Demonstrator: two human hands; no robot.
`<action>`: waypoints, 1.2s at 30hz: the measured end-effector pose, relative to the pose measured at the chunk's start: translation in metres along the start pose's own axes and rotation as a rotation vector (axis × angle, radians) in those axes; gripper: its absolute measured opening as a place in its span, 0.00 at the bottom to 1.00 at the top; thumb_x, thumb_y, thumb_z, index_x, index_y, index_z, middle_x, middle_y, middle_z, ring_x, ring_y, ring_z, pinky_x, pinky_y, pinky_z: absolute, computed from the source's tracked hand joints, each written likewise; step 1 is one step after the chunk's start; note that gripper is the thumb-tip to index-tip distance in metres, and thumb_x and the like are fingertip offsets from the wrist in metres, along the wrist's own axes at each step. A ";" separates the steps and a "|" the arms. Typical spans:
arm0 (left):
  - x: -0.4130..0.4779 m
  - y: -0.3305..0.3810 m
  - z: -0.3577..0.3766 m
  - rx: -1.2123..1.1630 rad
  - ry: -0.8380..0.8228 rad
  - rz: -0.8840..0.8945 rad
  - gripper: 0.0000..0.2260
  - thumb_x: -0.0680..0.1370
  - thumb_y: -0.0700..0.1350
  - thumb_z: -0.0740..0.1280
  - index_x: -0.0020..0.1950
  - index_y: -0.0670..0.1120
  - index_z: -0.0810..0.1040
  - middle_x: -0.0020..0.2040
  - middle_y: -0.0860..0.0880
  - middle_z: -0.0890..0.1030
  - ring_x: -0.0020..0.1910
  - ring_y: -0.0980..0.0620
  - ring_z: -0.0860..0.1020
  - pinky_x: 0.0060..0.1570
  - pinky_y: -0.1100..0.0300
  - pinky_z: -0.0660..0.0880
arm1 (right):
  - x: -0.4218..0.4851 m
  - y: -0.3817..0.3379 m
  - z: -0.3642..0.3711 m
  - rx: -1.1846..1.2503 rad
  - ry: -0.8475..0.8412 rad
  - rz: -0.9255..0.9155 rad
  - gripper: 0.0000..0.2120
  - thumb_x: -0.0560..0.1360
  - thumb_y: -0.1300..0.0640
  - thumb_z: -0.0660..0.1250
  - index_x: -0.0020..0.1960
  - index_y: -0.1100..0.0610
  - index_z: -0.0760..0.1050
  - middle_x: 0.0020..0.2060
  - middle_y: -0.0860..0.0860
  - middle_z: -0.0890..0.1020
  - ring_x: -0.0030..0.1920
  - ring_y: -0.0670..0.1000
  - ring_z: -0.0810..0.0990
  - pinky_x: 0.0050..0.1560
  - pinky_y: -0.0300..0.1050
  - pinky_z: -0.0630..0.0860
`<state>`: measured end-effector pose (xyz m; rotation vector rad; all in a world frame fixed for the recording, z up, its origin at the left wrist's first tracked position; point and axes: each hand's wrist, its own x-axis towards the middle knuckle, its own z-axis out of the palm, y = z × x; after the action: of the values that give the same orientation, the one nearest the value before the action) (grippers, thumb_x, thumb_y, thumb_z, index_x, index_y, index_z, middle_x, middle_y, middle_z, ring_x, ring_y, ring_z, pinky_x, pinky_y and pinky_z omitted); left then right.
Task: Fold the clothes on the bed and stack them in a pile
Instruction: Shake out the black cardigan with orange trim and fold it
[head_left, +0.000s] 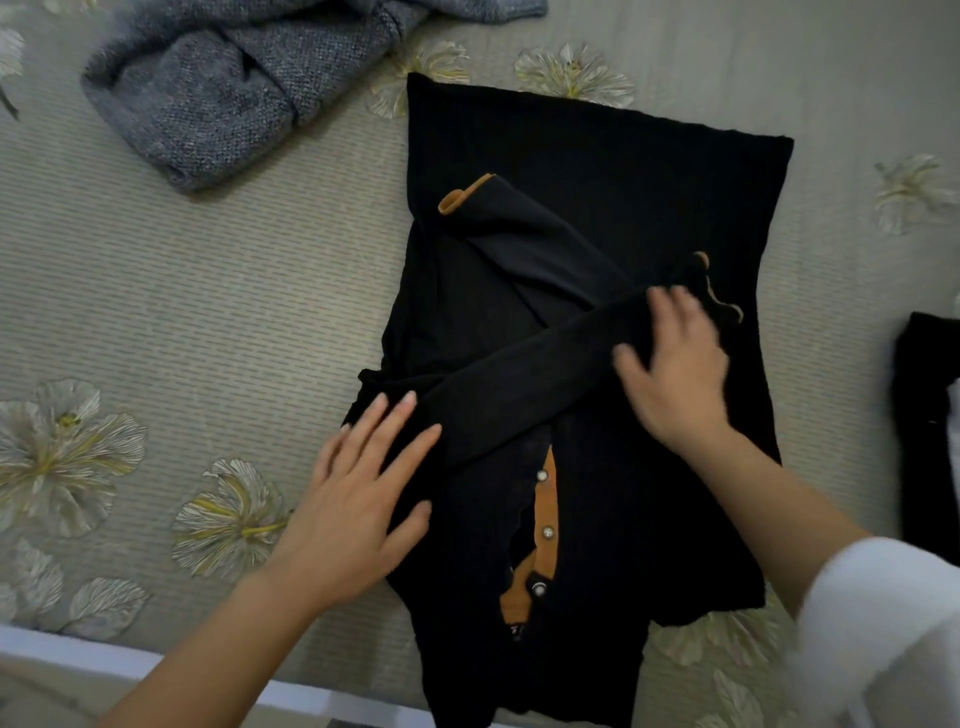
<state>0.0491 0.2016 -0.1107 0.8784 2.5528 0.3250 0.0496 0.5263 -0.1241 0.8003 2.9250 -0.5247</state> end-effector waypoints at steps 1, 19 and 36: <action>0.003 0.002 0.006 0.034 -0.034 0.000 0.30 0.77 0.60 0.50 0.78 0.55 0.49 0.79 0.50 0.44 0.77 0.51 0.39 0.74 0.50 0.45 | -0.006 -0.001 0.007 -0.082 -0.149 -0.085 0.32 0.78 0.47 0.61 0.78 0.54 0.54 0.77 0.56 0.54 0.77 0.57 0.50 0.74 0.57 0.52; -0.069 -0.003 0.025 0.186 -0.285 0.366 0.46 0.61 0.45 0.74 0.77 0.50 0.58 0.78 0.45 0.55 0.77 0.45 0.50 0.72 0.49 0.47 | -0.251 0.074 -0.016 -0.210 -0.308 -0.301 0.40 0.65 0.61 0.74 0.74 0.57 0.63 0.74 0.55 0.63 0.74 0.56 0.62 0.70 0.55 0.59; 0.016 0.005 0.001 -0.298 -0.190 0.171 0.12 0.82 0.47 0.58 0.59 0.48 0.79 0.58 0.62 0.78 0.65 0.59 0.71 0.71 0.61 0.53 | -0.172 0.041 -0.023 0.366 -0.115 0.254 0.06 0.79 0.57 0.55 0.51 0.52 0.70 0.37 0.55 0.80 0.40 0.59 0.79 0.41 0.55 0.75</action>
<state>0.0401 0.2156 -0.1148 0.9625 2.1885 0.6235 0.2196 0.4840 -0.0892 1.1165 2.6015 -1.0570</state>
